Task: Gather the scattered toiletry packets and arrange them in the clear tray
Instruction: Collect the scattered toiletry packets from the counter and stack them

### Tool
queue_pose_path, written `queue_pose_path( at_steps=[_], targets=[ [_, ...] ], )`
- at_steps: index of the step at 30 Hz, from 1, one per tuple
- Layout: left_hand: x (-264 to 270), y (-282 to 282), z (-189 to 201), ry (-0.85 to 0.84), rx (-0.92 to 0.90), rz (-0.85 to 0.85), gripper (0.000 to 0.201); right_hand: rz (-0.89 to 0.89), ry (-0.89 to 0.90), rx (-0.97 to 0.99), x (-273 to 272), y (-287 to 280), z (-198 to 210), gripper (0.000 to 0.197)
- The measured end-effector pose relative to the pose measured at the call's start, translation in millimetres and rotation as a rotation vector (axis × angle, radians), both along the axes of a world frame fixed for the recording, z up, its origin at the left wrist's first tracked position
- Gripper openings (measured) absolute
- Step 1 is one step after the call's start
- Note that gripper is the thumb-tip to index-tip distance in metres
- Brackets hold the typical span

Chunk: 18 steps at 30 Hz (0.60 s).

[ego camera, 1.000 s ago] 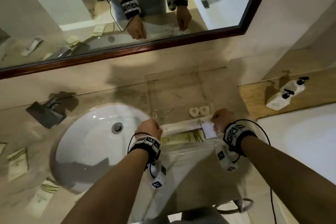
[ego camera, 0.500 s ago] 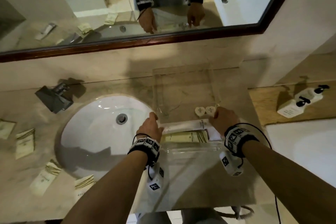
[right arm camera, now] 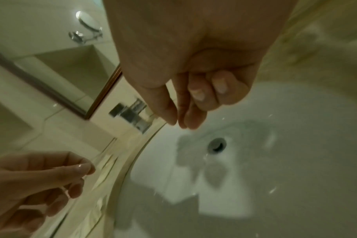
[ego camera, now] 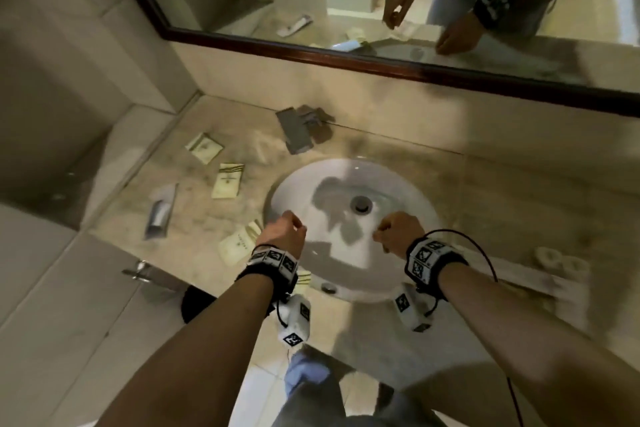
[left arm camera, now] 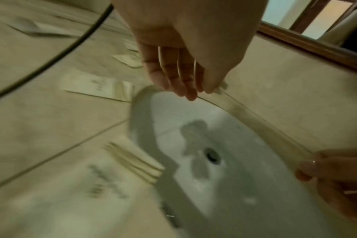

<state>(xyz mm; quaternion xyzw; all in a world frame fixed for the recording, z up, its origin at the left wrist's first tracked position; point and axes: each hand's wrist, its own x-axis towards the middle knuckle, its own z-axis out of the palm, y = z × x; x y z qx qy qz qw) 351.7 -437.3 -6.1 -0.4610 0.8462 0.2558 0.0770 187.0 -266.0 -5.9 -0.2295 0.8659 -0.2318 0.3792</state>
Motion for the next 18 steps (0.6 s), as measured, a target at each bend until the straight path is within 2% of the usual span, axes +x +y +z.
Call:
queue_pose_path(
  at_steps=[2, 5, 8, 13, 18],
  targets=[
    [38.1, -18.7, -9.9, -0.029, -0.012, -0.003, 0.025, 0.092, -0.044, 0.058, 28.7, -20.6, -8.6, 0.021],
    [89.2, -39.2, -28.8, -0.127, 0.037, -0.009, 0.023, 0.222, -0.07, 0.142, 70.4, -51.4, -24.2, 0.029],
    [112.6, -43.0, -47.7, -0.189, 0.104, -0.06, 0.02, 0.285, -0.036, 0.198, 97.9, -68.8, -39.8, 0.036],
    [107.0, -37.3, -63.8, -0.144, 0.132, -0.188, 0.029, 0.286, -0.028, 0.245, 122.0, -85.7, -58.3, 0.038],
    [94.1, -36.3, -67.0, -0.099, 0.145, -0.225, 0.028, 0.25, -0.045, 0.203, 125.0, -92.5, -61.8, 0.029]
  ],
)
